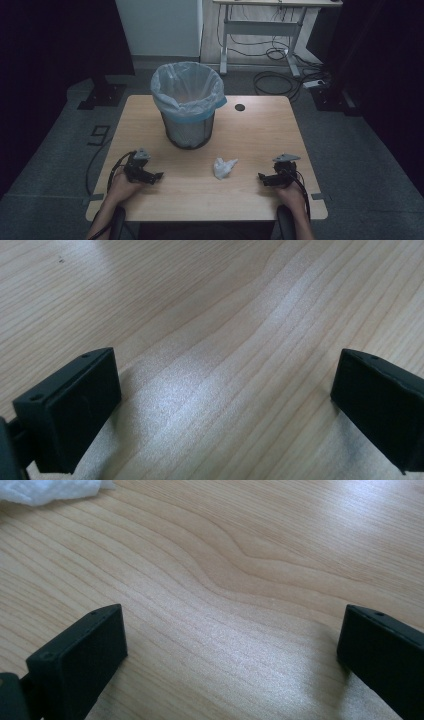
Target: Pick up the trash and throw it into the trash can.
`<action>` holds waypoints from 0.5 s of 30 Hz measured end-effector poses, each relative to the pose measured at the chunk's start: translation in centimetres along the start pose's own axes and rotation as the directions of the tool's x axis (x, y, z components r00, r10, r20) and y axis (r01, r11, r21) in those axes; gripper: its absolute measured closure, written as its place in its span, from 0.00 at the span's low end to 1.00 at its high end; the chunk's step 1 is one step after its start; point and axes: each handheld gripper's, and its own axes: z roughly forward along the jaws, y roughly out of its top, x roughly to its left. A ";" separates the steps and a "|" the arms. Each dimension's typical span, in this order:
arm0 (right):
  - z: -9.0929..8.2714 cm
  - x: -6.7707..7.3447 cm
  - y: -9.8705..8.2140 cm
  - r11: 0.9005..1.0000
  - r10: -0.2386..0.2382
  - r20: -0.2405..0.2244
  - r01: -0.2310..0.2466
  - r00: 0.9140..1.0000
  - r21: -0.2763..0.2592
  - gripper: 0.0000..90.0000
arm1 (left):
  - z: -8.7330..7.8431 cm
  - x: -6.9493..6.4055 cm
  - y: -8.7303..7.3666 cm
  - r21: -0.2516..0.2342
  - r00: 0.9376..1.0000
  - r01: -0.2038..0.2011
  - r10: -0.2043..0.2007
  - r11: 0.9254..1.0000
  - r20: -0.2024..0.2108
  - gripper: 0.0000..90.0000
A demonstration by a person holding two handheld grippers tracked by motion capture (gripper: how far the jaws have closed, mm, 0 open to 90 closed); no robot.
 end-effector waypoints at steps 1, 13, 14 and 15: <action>0.0 0.0 0.0 1.000 0.001 0.001 -0.001 1.000 -0.001 0.00 | 0.1 0.0 0.1 0.001 1.000 0.001 -0.001 1.000 -0.002 0.00; 0.0 0.0 0.0 1.000 -0.001 0.000 0.001 1.000 0.000 0.00 | 0.2 -0.1 0.2 0.001 1.000 0.002 -0.002 1.000 -0.004 0.00; 0.0 0.0 0.0 1.000 -0.001 -0.001 0.001 1.000 0.000 0.00 | 0.2 -0.1 0.3 0.001 1.000 0.001 -0.001 1.000 -0.004 0.00; 0.0 0.0 0.0 1.000 -0.001 -0.001 0.001 1.000 0.000 0.00 | 0.2 -0.1 0.3 0.001 1.000 0.001 -0.001 1.000 -0.004 0.00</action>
